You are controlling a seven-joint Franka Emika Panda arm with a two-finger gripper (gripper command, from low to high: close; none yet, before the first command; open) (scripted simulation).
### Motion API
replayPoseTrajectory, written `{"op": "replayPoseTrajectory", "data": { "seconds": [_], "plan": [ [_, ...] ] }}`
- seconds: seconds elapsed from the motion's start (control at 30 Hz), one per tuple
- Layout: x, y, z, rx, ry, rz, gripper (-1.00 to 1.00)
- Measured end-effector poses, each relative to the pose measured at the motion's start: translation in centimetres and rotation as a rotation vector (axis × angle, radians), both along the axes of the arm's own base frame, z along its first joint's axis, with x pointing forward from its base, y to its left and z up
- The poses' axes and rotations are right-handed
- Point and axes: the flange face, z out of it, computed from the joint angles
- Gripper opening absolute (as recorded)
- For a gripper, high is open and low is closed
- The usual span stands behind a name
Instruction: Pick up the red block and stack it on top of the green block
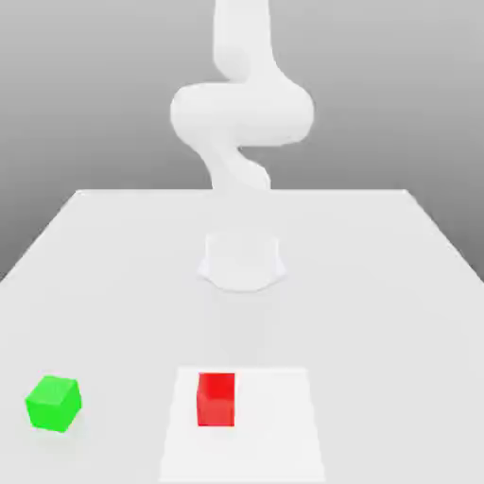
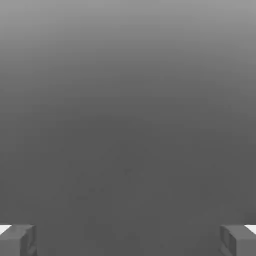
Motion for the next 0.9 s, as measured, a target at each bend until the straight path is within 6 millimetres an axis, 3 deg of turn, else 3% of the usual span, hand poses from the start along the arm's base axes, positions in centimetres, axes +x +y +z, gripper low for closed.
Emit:
{"op": "replayPoseTrajectory", "data": {
  "seconds": [0.17,0.33,0.47,0.63,0.87,0.9],
  "plan": [
    [5.2,-0.9,-11.8,-0.014,0.185,-0.006,0.0],
    [6.9,-1.9,-23.4,-0.017,0.361,-0.008,0.0],
    [6.1,-2.6,-32.5,-0.012,0.5,-0.006,0.0],
    [2.5,-3.2,-42.8,0.006,0.674,-0.001,0.0],
    [1.3,-3.2,-51.0,0.01,0.716,0.002,0.0],
    [1.3,-3.2,-51.6,0.01,0.716,0.002,-1.0]
  ]
}}
